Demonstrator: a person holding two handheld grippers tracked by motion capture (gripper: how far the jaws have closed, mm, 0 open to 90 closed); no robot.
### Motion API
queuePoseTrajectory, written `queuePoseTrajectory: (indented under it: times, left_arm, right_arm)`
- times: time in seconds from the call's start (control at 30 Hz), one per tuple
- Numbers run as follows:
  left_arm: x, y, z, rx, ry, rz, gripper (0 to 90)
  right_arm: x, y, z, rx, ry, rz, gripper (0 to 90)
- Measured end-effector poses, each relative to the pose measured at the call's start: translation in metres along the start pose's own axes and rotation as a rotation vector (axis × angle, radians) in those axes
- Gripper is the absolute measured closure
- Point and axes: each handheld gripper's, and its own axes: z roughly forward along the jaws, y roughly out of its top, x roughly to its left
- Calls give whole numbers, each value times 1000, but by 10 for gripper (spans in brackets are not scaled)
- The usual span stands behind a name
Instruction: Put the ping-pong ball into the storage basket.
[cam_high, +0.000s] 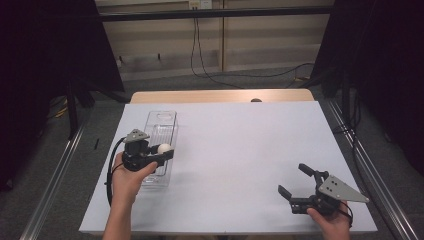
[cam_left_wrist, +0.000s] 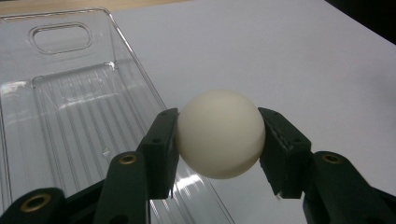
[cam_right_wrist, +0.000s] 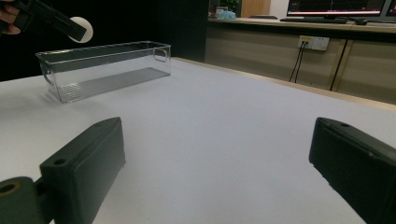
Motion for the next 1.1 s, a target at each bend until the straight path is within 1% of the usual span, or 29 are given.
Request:
queuePoseTrajectory:
  times: [0.2, 0.3, 0.47, 0.57, 0.73, 0.9, 0.93, 0.97, 1.03, 1.1]
  left_arm:
    - [0, 0, 0, -2, 6, -6, 510]
    - [1, 0, -1, 5, 10, 4, 510]
    - [3, -1, -2, -4, 13, -7, 510]
    - [5, -1, -3, -1, 16, -5, 510]
    - [7, -3, -3, -5, 21, -17, 510]
    - [8, -3, -3, -7, 30, -14, 510]
    - [8, -3, -3, -13, 31, -25, 510]
    - [8, -3, -4, -14, 27, -25, 510]
    - [10, -3, -4, -5, 28, -10, 510]
    - [10, -3, -5, -8, 32, -14, 510]
  right_arm:
    - [0, 0, 0, 0, 1, -4, 29]
    - [0, 0, 0, 0, 1, -4, 29]
    - [0, 0, 0, 1, 1, -5, 29]
    - [0, 0, 0, -3, 2, -1, 29]
    - [0, 0, 0, -1, 2, -5, 29]
    - [0, 0, 0, 0, 3, -4, 29]
    - [0, 0, 0, 0, 3, -5, 29]
    - [0, 0, 0, -1, 2, -1, 29]
    - [0, 0, 0, -2, 2, -1, 29]
    - [0, 0, 0, -1, 4, -4, 29]
